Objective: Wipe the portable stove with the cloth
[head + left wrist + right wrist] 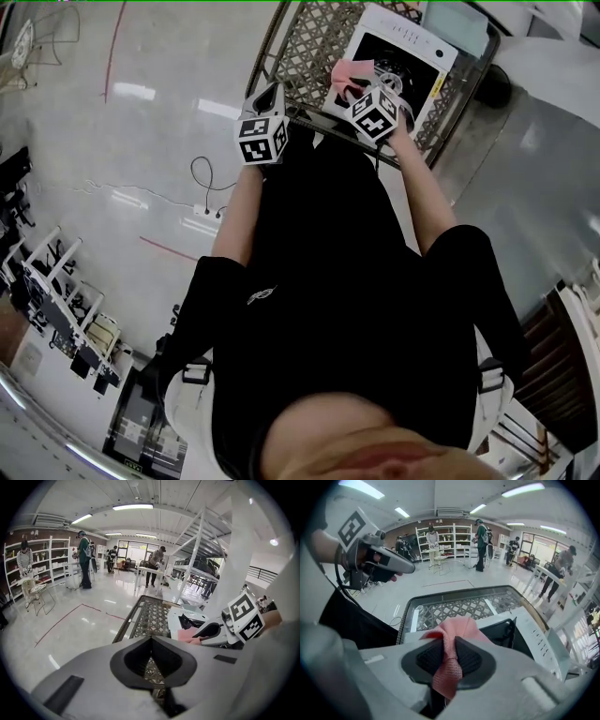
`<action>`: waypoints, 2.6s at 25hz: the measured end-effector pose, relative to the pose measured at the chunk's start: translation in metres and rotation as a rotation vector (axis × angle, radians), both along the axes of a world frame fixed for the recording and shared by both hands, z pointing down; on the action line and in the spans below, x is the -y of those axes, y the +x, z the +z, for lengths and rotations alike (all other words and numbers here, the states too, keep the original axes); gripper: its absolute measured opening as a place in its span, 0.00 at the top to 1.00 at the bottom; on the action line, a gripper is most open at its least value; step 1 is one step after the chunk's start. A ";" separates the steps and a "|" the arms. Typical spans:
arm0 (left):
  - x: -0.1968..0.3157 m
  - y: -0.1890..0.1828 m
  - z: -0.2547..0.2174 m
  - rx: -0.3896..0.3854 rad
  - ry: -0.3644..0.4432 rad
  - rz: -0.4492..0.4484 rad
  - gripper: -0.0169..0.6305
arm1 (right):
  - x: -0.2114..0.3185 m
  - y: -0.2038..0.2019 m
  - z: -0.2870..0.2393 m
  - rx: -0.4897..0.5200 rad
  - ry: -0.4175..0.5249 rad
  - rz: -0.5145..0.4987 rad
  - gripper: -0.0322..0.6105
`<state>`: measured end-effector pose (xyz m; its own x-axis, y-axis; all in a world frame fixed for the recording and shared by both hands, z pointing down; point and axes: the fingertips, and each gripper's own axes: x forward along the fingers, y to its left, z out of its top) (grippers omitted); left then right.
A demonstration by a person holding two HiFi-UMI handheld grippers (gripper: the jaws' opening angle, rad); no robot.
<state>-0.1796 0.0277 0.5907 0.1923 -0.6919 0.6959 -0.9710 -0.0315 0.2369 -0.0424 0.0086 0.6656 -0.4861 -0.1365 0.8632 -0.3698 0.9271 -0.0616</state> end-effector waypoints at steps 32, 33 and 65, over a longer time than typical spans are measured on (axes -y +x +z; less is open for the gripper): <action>0.014 0.078 0.008 -0.009 -0.019 0.233 0.97 | -0.010 0.102 -0.014 -0.044 0.062 0.224 0.88; 0.015 0.081 0.008 -0.009 -0.019 0.239 0.97 | -0.010 0.105 -0.014 -0.045 0.061 0.231 0.88; 0.012 0.183 0.003 0.017 -0.005 0.363 0.97 | -0.032 0.214 -0.011 -0.035 0.053 0.376 0.88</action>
